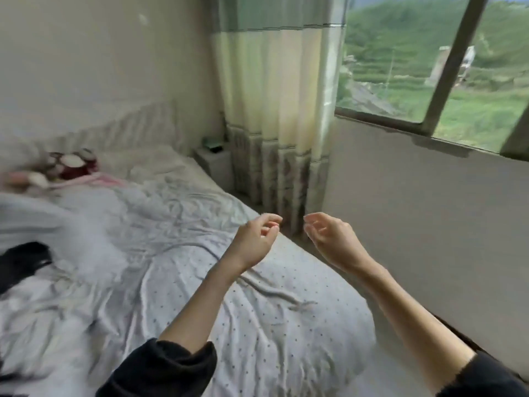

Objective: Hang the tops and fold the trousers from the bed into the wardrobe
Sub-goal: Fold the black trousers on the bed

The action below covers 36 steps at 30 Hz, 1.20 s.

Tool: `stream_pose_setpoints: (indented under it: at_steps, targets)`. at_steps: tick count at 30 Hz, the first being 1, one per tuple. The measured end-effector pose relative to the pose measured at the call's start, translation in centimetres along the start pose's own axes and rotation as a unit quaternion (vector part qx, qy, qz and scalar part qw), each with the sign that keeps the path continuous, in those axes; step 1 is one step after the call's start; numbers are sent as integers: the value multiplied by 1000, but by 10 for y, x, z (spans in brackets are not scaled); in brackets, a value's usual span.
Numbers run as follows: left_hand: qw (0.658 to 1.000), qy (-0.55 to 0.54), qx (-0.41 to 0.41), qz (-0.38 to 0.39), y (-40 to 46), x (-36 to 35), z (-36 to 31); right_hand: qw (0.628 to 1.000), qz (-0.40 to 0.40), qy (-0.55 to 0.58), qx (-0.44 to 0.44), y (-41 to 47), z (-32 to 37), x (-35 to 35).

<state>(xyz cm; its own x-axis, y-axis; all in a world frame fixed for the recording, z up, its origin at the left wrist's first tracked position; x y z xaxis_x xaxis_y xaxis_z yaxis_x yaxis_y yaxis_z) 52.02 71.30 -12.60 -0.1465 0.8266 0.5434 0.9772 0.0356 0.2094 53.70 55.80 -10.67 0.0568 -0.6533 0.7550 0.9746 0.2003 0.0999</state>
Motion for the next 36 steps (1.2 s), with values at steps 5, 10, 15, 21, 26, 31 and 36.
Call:
stream_pose_setpoints:
  at_steps: [5,10,15,21,26,31,36]
  targets:
    - [979,60,134,-144,-67,138,87,975,152,27,158,24,123,-126]
    - [937,63,231,-253,-169,218,138,925,267,36,267,-8,217,-220]
    - [883,65,312,-344,-282,286,191,861,363,28,356,-70,304,-320]
    - [849,43,371,-375,-366,357,284,832,419,-3,365,-109,375,-443]
    - [838,6,431,-335,-411,415,385,839,452,-52,298,-118,429,-559]
    - [836,-24,460,-299,-413,446,474,829,479,-112,266,-104,455,-657]
    - [836,-50,480,-262,-397,449,552,830,471,-168,245,-69,469,-754]
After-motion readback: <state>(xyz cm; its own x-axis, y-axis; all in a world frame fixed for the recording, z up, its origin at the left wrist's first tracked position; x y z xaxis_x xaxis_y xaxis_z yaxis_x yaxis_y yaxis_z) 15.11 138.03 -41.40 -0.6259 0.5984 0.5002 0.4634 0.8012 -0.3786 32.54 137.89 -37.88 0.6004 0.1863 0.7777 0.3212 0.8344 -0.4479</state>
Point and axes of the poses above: each hand's wrist, its own y-axis towards the middle knuckle, its own x-axis out of the back of the hand, z = x × y, the point moved 8 cm from there along y, towards the middle knuckle, and after that the axes turned 3 degrees about -x, right-handed, at the moved point
